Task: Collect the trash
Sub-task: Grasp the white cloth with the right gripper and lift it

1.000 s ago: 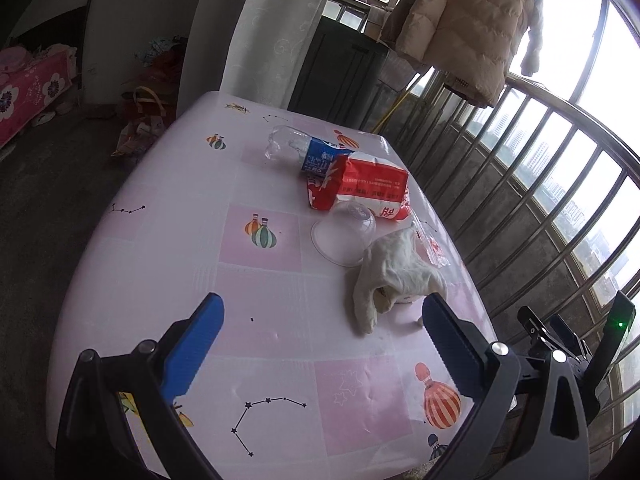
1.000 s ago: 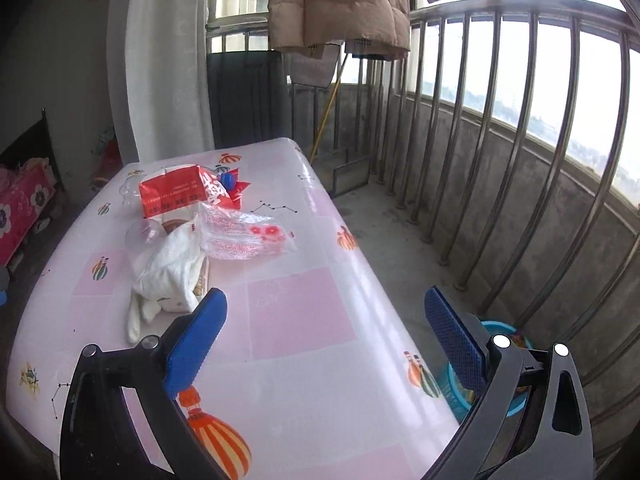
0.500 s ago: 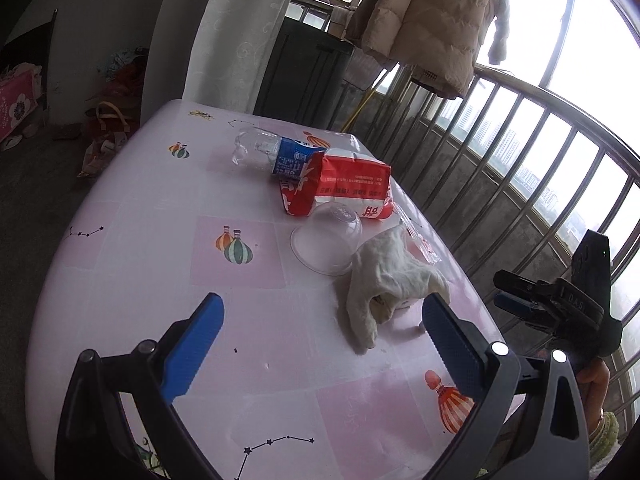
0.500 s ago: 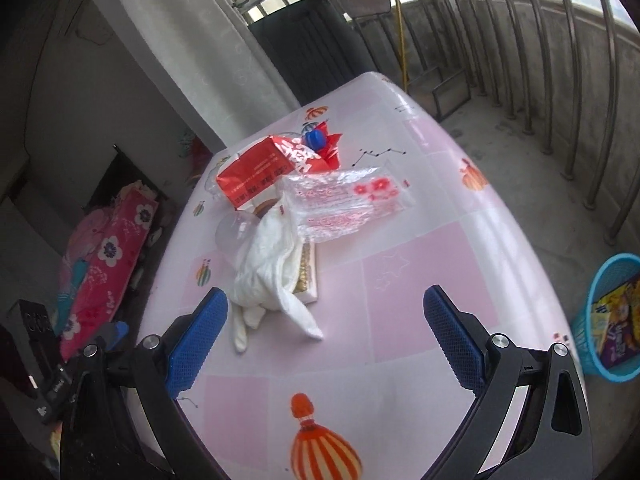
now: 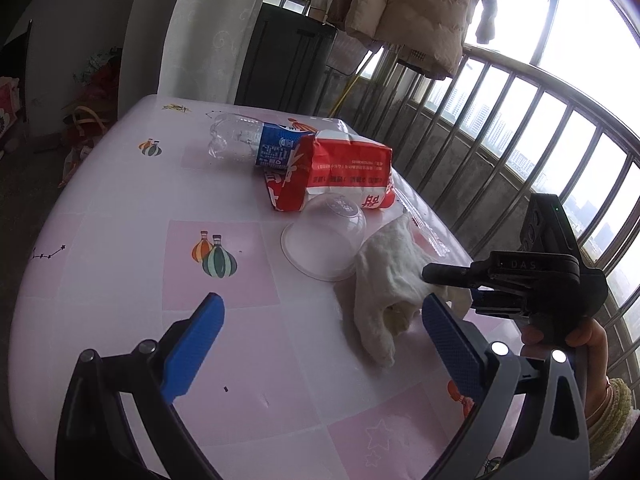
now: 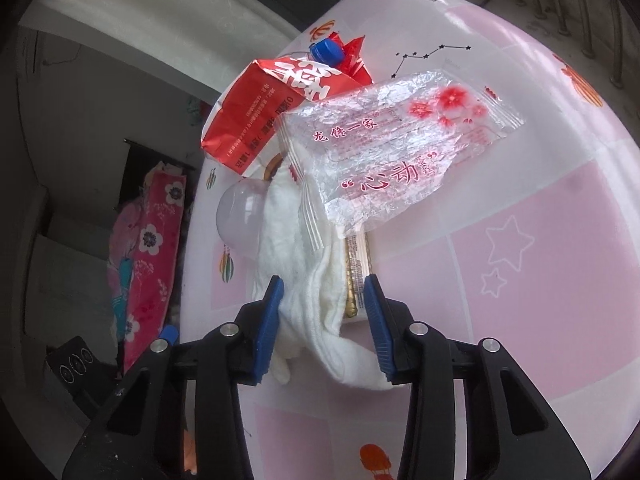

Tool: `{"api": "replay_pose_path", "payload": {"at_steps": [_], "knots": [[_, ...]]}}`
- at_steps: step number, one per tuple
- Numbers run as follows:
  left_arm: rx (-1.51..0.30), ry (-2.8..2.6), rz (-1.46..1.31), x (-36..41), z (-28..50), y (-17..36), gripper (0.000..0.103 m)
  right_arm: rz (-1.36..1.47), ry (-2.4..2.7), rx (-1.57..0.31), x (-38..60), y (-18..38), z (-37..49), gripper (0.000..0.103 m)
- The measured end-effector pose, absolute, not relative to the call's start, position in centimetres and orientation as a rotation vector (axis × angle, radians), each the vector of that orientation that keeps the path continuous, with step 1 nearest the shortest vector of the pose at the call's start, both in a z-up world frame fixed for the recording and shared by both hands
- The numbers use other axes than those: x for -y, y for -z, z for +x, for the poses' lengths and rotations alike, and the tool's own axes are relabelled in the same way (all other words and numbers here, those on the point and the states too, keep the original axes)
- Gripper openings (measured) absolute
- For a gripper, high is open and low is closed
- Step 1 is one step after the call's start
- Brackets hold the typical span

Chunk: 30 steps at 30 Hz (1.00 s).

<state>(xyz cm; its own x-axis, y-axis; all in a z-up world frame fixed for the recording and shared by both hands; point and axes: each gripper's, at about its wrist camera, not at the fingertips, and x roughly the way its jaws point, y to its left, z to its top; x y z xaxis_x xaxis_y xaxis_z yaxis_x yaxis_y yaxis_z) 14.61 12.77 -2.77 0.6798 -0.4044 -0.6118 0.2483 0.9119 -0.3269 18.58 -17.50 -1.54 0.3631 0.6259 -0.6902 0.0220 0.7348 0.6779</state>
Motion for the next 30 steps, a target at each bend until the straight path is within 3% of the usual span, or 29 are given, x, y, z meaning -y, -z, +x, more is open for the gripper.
{"api": "replay_pose_path", "payload": {"at_steps": [4, 10, 30], "knots": [[-0.74, 0.376, -0.246, -12.9, 14.9, 2.8, 0.094, 0.68, -0.468, -1.145, 17.2, 0.8, 17.9, 0.013], [-0.747, 0.389, -0.253, -12.5, 14.6, 2.7, 0.09, 0.641, -0.499, -1.126, 16.3, 0.0, 17.3, 0.008], [-0.773, 0.427, -0.311, -12.1, 13.2, 2.2, 0.06, 0.714, -0.862, -0.94, 20.3, -4.4, 11.9, 0.006]]}}
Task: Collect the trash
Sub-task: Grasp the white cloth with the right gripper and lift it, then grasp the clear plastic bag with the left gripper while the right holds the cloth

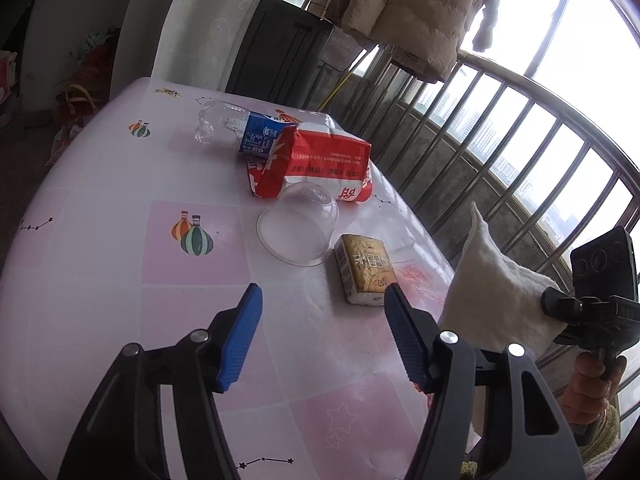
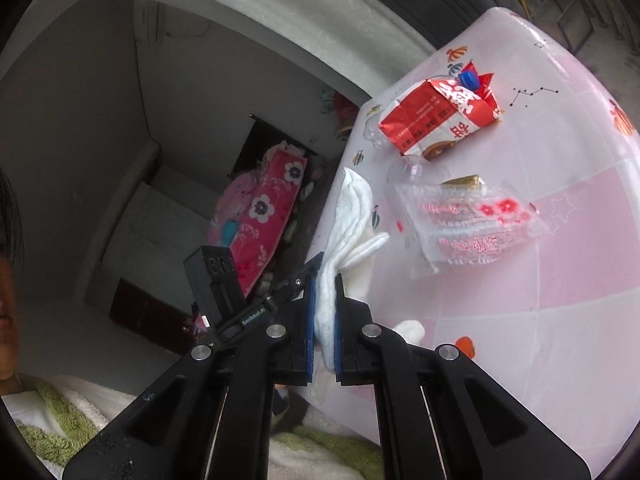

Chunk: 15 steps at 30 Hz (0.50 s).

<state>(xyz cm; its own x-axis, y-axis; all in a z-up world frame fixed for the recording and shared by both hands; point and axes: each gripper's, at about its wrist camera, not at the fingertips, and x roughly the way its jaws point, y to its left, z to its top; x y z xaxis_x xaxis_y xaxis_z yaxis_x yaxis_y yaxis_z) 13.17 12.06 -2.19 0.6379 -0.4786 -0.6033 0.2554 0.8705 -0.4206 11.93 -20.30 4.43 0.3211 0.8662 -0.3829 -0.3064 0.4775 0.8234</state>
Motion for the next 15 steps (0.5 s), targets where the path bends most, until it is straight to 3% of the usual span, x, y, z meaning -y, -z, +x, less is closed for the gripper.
{"api": "replay_pose_path", "payload": {"at_steps": [15], "knots": [[-0.839, 0.593, -0.255, -6.1, 14.1, 2.2, 0.054, 0.845, -0.745, -0.947, 26.8, -2.4, 9.4, 0.006]]}}
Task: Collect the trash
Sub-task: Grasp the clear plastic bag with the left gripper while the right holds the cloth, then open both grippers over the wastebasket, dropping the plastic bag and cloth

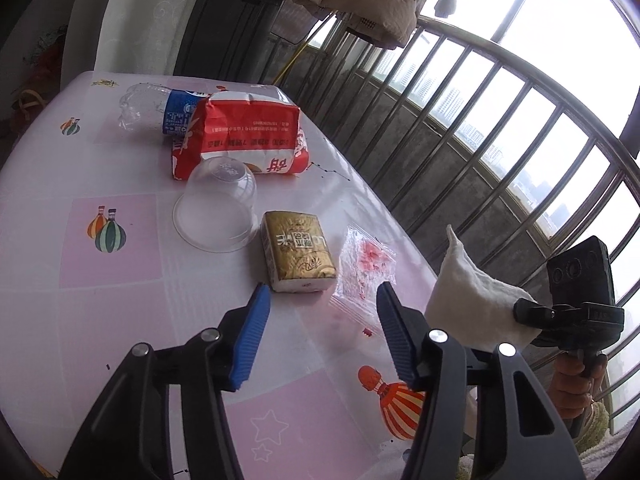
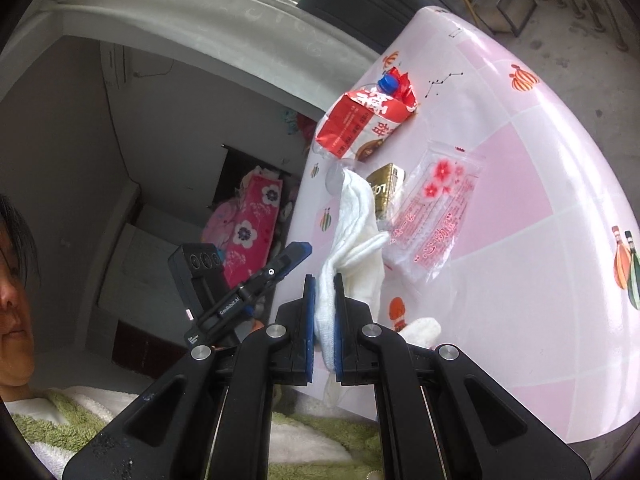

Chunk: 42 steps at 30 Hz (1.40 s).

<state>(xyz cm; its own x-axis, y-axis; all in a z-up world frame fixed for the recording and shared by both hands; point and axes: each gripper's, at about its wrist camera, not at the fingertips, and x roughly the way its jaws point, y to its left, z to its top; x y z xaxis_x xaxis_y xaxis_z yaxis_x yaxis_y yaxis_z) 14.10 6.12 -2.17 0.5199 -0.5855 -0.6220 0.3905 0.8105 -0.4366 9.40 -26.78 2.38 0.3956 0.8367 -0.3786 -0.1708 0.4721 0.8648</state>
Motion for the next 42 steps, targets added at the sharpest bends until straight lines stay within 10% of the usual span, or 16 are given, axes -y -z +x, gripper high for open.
{"api": "replay_pose_path", "payload": {"at_steps": [19, 27, 42], "knots": [[-1.085, 0.581, -0.403, -1.6, 17.8, 6.7, 0.053, 0.814, -0.471, -0.96, 30.1, 1.2, 12.4, 0.006], [-1.072, 0.561, -0.417, -0.7, 18.0, 7.3, 0.015, 0.851, -0.482, -0.961, 30.1, 2.3, 12.6, 0.006], [-0.864, 0.869, -0.126, 9.3, 13.8, -1.9, 0.004, 1.027, -0.266, -0.559, 45.0, -2.9, 2.8, 0.006]]}}
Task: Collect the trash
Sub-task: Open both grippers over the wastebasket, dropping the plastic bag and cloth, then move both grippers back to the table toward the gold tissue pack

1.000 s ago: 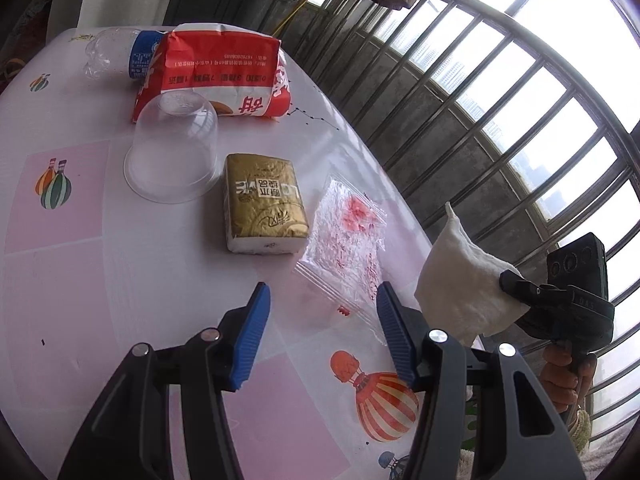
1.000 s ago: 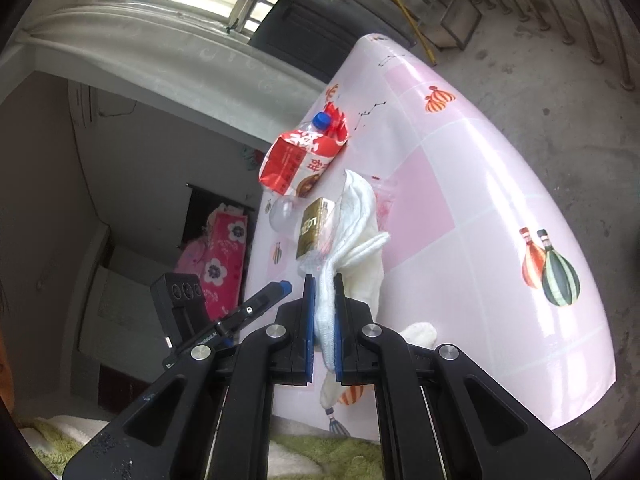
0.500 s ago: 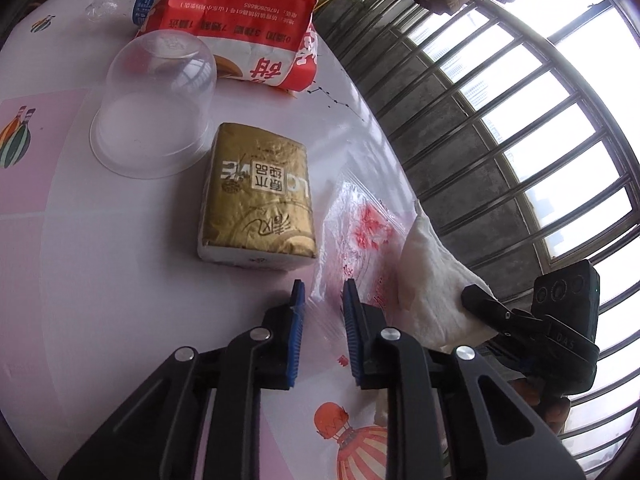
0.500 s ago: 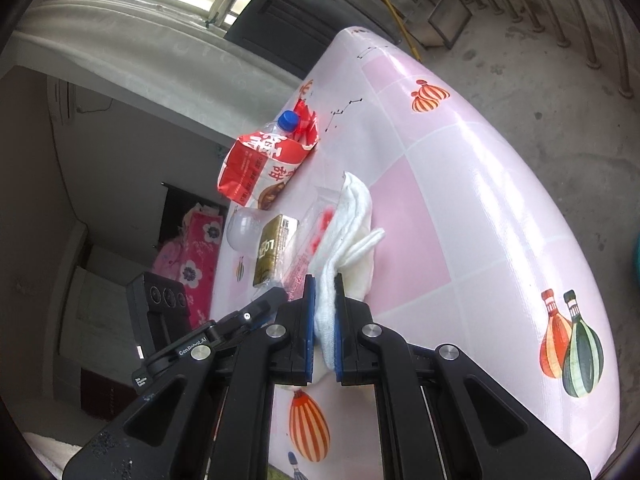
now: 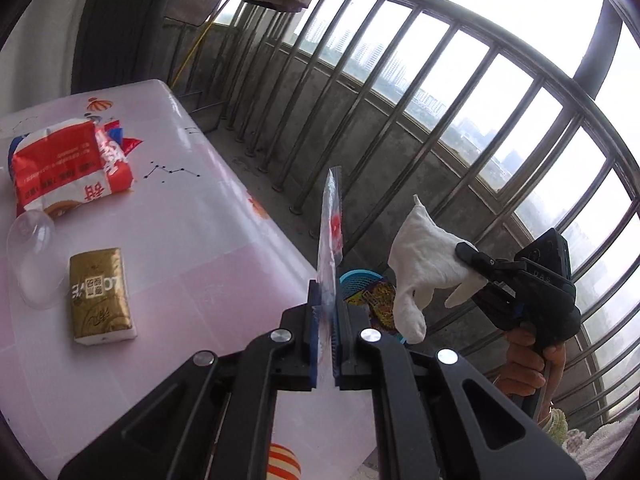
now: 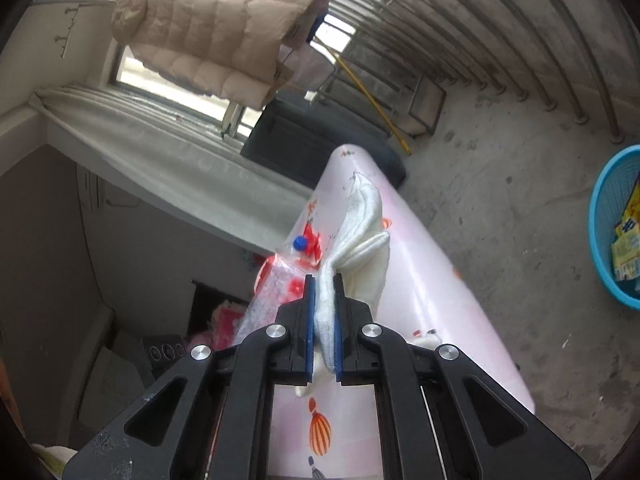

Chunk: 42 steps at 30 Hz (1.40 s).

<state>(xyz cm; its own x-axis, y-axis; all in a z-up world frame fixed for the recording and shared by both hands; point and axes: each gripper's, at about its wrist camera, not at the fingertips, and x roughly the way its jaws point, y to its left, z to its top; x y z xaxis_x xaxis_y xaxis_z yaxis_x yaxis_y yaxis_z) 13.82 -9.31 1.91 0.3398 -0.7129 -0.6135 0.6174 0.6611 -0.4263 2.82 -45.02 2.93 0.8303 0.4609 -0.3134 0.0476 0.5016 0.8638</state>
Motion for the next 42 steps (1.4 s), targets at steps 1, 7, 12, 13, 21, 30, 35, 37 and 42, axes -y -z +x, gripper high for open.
{"api": "replay_pose_path", "payload": {"at_steps": [1, 7, 12, 13, 21, 30, 35, 37, 42], "knots": [[-0.863, 0.895, -0.099, 11.0, 13.8, -2.3, 0.004, 1.019, -0.224, -0.532, 46.2, -3.3, 1.8, 0.006], [-0.908, 1.056, 0.069, 22.4, 13.5, -2.3, 0.004, 1.01, 0.04, -0.454, 51.7, -2.7, -2.3, 0.006], [-1.001, 1.107, 0.245, 31.8, 13.8, 1.5, 0.005, 1.048, 0.249, -0.502, 55.2, 2.1, -3.0, 0.006], [-1.022, 1.107, 0.278, 33.7, 13.9, 2.6, 0.005, 1.069, 0.269, -0.508, 56.0, 3.4, -3.0, 0.006], [-1.126, 1.088, 0.422, 44.6, 15.1, 10.1, 0.01, 1.264, 0.386, -0.566, 60.9, 12.7, -1.8, 0.009], [-1.105, 1.033, 0.389, 46.5, 17.4, 12.1, 0.055, 1.395, 0.553, -0.751, 62.5, 22.3, -0.8, 0.055], [-1.038, 1.026, 0.325, 43.2, 17.8, 8.4, 0.058, 1.403, 0.583, -0.677, 62.2, 20.6, -2.9, 0.055], [-1.008, 1.034, 0.286, 41.3, 17.6, 6.4, 0.058, 1.387, 0.58, -0.639, 61.9, 18.9, -3.5, 0.056], [-0.902, 1.037, 0.139, 32.7, 16.4, 0.9, 0.067, 1.301, 0.51, -0.56, 60.1, 12.8, -3.6, 0.056]]}}
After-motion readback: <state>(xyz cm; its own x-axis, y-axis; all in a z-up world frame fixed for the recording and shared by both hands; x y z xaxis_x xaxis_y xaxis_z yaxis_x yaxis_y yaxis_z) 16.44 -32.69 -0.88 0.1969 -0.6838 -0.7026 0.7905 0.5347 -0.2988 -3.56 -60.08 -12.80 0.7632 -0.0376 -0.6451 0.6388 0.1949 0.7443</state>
